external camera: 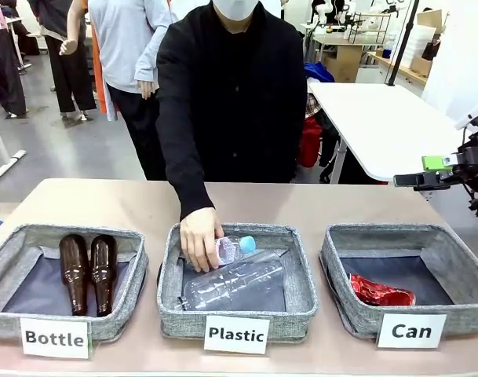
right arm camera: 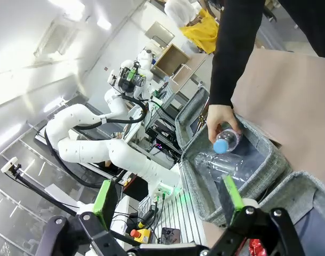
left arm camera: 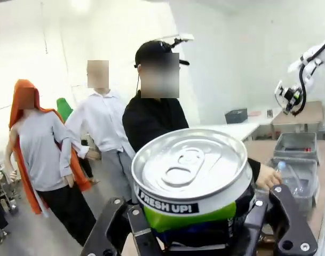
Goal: Sort the can waste into the basket.
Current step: Pick up the can waste from the table and place it in the right Fabric basket.
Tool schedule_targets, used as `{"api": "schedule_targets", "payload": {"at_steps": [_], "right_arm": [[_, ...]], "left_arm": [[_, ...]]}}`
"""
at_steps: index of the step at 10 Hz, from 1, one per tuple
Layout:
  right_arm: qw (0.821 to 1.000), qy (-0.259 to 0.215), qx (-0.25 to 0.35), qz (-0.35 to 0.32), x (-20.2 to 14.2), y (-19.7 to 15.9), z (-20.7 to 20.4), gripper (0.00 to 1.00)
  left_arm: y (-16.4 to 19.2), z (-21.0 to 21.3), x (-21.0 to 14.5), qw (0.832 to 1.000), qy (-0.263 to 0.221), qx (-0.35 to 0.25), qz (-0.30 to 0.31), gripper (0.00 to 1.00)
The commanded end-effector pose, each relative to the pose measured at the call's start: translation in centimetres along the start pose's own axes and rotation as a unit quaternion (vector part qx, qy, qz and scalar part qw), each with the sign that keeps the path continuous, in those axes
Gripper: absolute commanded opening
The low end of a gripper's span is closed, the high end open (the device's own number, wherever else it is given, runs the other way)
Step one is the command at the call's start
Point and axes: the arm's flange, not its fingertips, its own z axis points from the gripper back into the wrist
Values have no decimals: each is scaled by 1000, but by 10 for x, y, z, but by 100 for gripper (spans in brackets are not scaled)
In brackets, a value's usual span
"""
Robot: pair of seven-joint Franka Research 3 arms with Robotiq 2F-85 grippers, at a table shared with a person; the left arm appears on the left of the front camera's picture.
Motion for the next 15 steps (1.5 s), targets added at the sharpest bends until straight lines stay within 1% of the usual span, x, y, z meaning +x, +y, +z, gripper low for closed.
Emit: {"api": "schedule_targets", "payload": {"at_steps": [1, 3, 5, 6, 7, 8, 9, 10, 11, 12, 13, 14, 15], "right_arm": [[1000, 6, -6, 3, 0, 2, 0, 100], [1000, 6, -6, 3, 0, 2, 0, 100], [1000, 6, -6, 3, 0, 2, 0, 100], [1000, 6, -6, 3, 0, 2, 0, 100], [1000, 6, -6, 3, 0, 2, 0, 100], [1000, 6, -6, 3, 0, 2, 0, 100], [1000, 6, -6, 3, 0, 2, 0, 100], [1000, 6, -6, 3, 0, 2, 0, 100], [1000, 6, -6, 3, 0, 2, 0, 100], [1000, 6, -6, 3, 0, 2, 0, 100], [1000, 1, 0, 0, 0, 0, -1, 100], [999, 30, -38, 3, -9, 37, 19, 100], [998, 42, -52, -16, -19, 63, 43, 100]], "left_arm": [[9, -23, -6, 1000, 0, -24, -7, 0], [7, -50, -5, 998, 16, -59, -2, 0], [4, -88, 0, 994, 48, -97, -2, 0], [0, -124, 4, 987, 99, -126, -5, 0], [-3, -163, 8, 976, 143, -163, -13, 0], [-9, -208, 13, 960, 190, -203, -28, 0], [-15, -258, 12, 943, 220, -246, -37, 0], [-24, -311, 10, 927, 260, -264, -53, 0], [-37, -360, 5, 919, 287, -261, -76, 0], [-50, -411, -2, 917, 294, -252, -102, 0], [-71, -463, -11, 915, 285, -262, -112, 0], [-106, -519, -27, 906, 282, -291, -119, 0], [-138, -560, -45, 899, 282, -314, -118, 0]]}}
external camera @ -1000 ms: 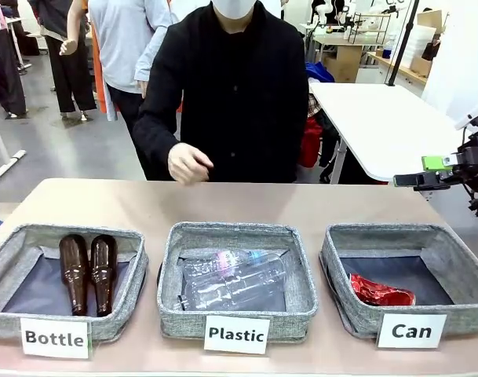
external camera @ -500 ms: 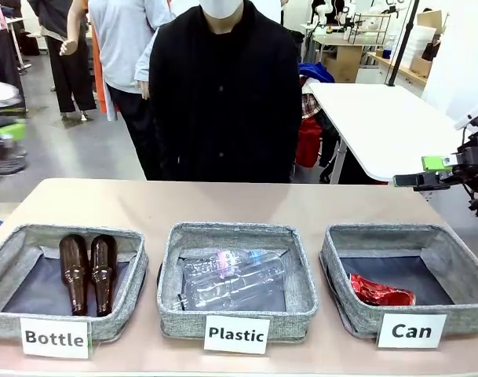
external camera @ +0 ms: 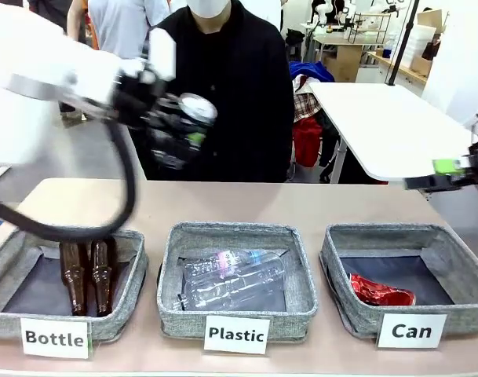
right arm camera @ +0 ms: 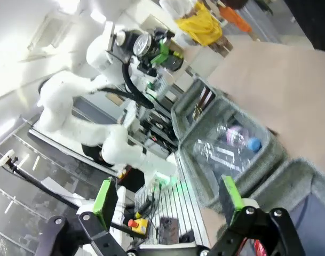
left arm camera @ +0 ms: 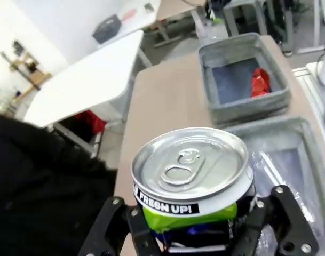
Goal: Sort the can waste into the basket.
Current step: Pick up the can waste from the table and place it in the right Fabric basket.
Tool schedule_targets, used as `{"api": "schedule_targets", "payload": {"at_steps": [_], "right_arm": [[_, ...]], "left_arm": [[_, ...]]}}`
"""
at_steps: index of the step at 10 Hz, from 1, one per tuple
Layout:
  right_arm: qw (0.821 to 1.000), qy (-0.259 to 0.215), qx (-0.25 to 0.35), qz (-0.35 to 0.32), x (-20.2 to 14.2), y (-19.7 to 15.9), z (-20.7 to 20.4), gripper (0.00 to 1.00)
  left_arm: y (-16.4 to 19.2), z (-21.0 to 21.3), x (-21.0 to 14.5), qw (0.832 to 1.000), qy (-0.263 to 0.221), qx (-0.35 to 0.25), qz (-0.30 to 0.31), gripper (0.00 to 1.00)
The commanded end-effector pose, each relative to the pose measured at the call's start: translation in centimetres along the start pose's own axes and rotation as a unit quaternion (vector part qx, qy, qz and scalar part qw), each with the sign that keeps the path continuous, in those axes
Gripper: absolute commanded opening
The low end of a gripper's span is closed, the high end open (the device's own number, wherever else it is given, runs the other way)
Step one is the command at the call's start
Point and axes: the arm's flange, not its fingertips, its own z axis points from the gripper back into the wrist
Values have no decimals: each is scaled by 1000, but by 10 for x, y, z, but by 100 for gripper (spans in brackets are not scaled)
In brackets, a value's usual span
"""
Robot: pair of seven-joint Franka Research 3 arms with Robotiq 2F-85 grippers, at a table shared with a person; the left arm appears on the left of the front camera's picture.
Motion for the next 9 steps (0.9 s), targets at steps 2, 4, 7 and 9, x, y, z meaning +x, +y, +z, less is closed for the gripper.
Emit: {"api": "schedule_targets", "payload": {"at_steps": [2, 4, 7, 9], "right_arm": [[995, -9, -98, -34, -39, 77, 95, 100], [983, -22, -176, -51, -83, 102, 149, 100], [973, -13, -221, -63, -146, 100, 188, 100], [974, -27, -214, -66, -137, 115, 188, 100]], "left_arm": [[11, -125, 31, 997, -5, -73, 1, 0], [-7, -200, 62, 998, -19, -62, -6, 0], [-30, -282, 111, 996, -18, -87, -20, 0], [-56, -320, 139, 992, -21, -99, -73, 0]]}}
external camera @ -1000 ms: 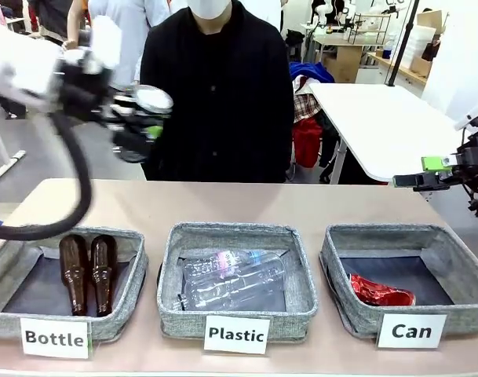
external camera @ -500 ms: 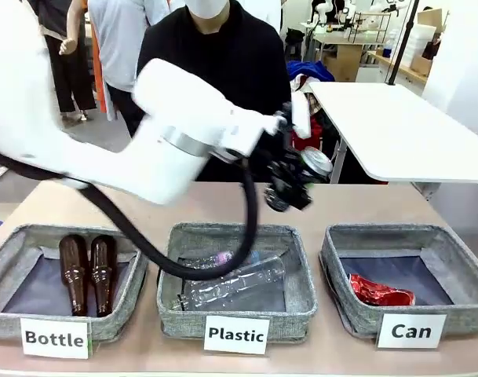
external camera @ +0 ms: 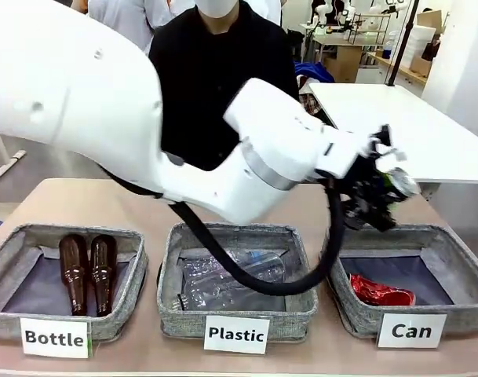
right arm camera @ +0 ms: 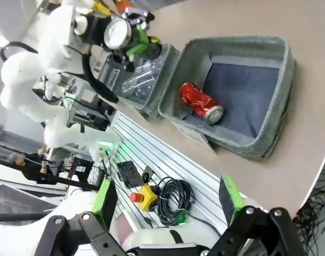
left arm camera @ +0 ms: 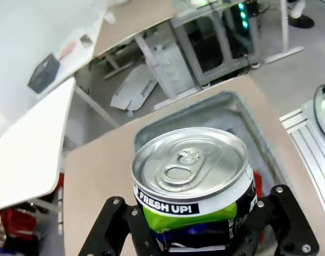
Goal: Sort the can waste into the basket.
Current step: Pick up the can waste from the table and place it in the right Fabric basket.
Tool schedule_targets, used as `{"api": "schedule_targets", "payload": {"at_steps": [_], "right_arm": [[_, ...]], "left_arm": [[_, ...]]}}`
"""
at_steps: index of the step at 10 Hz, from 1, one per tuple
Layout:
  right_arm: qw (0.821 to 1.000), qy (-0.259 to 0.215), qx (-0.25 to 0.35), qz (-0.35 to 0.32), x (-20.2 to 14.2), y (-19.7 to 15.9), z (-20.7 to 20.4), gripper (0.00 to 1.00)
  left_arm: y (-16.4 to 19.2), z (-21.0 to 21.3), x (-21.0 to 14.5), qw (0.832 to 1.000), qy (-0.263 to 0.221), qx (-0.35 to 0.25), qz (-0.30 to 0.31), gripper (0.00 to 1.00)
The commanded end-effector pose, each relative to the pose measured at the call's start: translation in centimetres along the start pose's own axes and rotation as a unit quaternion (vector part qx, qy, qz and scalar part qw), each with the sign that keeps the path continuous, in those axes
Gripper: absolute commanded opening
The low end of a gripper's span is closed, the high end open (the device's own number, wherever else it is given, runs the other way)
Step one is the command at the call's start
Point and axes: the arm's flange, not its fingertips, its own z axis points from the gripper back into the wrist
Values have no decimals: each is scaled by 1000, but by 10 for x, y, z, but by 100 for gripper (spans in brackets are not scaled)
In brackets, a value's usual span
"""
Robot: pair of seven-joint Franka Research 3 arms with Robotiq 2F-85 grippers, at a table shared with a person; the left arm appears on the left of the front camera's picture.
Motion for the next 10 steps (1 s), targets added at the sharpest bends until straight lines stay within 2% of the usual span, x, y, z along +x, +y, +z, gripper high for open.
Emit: {"api": "schedule_targets", "payload": {"at_steps": [1, 4, 5, 6, 7, 8, 10], "right_arm": [[1000, -11, 14, 5, 16, 14, -1, 100], [1000, -11, 14, 5, 16, 14, -1, 100], [1000, -11, 14, 5, 16, 14, -1, 100], [1000, -11, 14, 5, 16, 14, -1, 100], [1000, -11, 14, 5, 16, 14, -1, 100], [1000, -11, 14, 5, 16, 14, -1, 100], [1000, -11, 14, 5, 16, 14, -1, 100]], "left_arm": [[9, -21, 14, 1000, 4, -7, -21, 0], [4, -32, 15, 999, 7, -23, -25, 0], [4, -33, 14, 999, 9, -28, -24, 11], [4, -33, 15, 999, 8, -28, -26, 58], [4, -33, 16, 999, 6, -29, -26, 69], [2, -33, 16, 999, 7, -32, -30, 100], [1, -34, 16, 999, 8, -36, -29, 100]]}}
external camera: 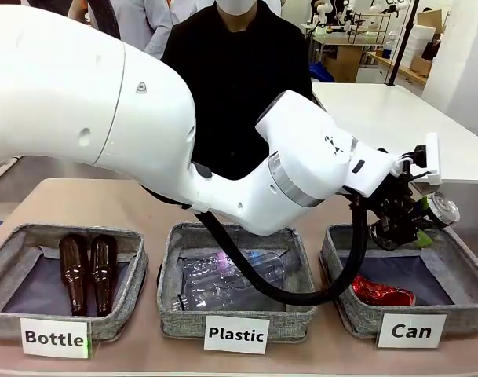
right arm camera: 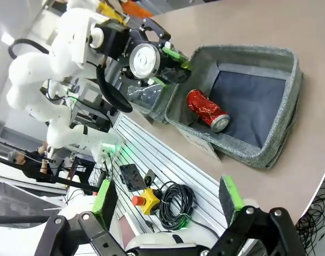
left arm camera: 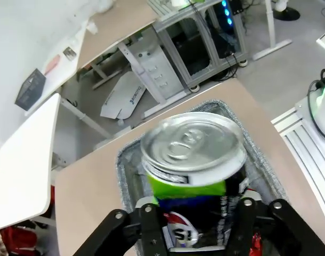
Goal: Sort the can waste into the basket.
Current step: Pick up the can waste from the table and place it in the right Fabric basket.
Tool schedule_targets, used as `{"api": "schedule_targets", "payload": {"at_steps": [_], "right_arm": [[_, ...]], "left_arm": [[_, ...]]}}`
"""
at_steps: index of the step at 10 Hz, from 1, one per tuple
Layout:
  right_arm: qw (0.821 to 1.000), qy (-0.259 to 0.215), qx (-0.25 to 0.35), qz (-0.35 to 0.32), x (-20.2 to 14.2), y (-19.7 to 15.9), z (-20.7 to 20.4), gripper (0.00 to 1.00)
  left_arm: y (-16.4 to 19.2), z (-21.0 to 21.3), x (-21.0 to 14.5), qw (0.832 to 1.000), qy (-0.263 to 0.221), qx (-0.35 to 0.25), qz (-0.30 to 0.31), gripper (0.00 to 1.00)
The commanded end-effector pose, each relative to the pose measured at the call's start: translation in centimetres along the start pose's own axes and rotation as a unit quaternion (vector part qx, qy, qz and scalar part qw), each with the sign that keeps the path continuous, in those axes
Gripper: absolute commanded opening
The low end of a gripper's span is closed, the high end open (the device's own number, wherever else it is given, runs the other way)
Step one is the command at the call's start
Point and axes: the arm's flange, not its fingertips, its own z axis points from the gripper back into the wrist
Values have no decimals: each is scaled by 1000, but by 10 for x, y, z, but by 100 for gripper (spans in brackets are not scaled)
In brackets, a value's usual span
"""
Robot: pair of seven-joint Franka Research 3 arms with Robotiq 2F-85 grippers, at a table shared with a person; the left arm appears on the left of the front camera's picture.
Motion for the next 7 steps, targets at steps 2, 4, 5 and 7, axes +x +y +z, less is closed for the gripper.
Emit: {"api": "schedule_targets", "payload": {"at_steps": [2, 4, 5, 7], "right_arm": [[1000, -5, 6, -9, 7, 5, 1, 100], [1000, -5, 6, -9, 7, 5, 1, 100], [1000, -5, 6, -9, 7, 5, 1, 100], [1000, -7, 7, 2, 18, -1, -14, 100]], "left_arm": [[9, 5, 9, 1000, 6, -5, 0, 100], [9, 9, 8, 1000, 5, -12, 5, 100], [10, 16, 8, 1000, 12, -17, 14, 89], [10, 66, 1, 999, 45, 11, 15, 89]]}}
